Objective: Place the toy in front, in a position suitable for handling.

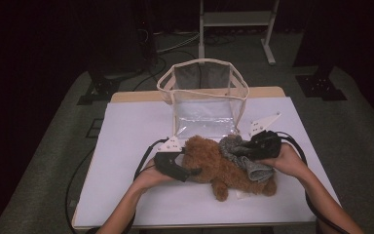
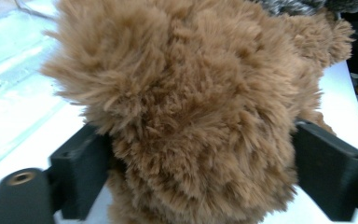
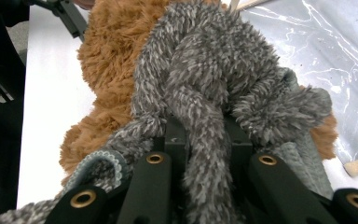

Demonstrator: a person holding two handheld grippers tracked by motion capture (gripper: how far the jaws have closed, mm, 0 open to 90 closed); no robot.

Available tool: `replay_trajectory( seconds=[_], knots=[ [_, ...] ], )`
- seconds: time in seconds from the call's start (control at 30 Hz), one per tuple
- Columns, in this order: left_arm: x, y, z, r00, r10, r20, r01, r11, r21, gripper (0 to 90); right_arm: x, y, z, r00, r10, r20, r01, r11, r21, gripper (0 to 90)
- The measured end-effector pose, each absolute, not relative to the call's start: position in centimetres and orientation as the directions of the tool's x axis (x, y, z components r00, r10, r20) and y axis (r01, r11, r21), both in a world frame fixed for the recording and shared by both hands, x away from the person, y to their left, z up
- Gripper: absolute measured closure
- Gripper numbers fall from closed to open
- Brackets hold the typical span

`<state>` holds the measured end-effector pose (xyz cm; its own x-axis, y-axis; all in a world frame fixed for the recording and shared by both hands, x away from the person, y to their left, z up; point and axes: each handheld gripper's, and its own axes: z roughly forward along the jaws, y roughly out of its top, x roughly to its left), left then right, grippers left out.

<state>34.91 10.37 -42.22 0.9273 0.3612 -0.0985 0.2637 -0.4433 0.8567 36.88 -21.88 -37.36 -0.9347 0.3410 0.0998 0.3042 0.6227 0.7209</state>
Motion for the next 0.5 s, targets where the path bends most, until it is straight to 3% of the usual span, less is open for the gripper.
replay_trajectory(
  seconds=[0.13,0.3,0.33,0.43,0.5],
  knots=[
    [35.3,9.7,-43.2,0.915,0.372,-0.154,0.324,-0.454,0.830,2.2,36.8,-22.0,-37.4,-0.933,0.345,0.104,0.308,0.617,0.724,76.0],
    [35.6,9.6,-43.9,0.903,0.370,-0.219,0.378,-0.442,0.814,1.0,36.7,-22.0,-37.4,-0.933,0.343,0.106,0.308,0.614,0.727,76.0],
    [35.5,9.6,-43.7,0.904,0.370,-0.214,0.373,-0.437,0.818,5.4,36.7,-22.0,-37.4,-0.933,0.343,0.106,0.308,0.614,0.727,76.0],
    [35.4,9.9,-43.1,0.914,0.363,-0.183,0.341,-0.436,0.833,32.9,36.8,-21.9,-37.4,-0.932,0.342,0.117,0.314,0.606,0.731,75.9],
    [35.1,9.9,-42.4,0.915,0.365,-0.169,0.322,-0.411,0.853,40.6,36.8,-21.9,-37.4,-0.933,0.336,0.130,0.317,0.593,0.741,75.8]
  ],
)
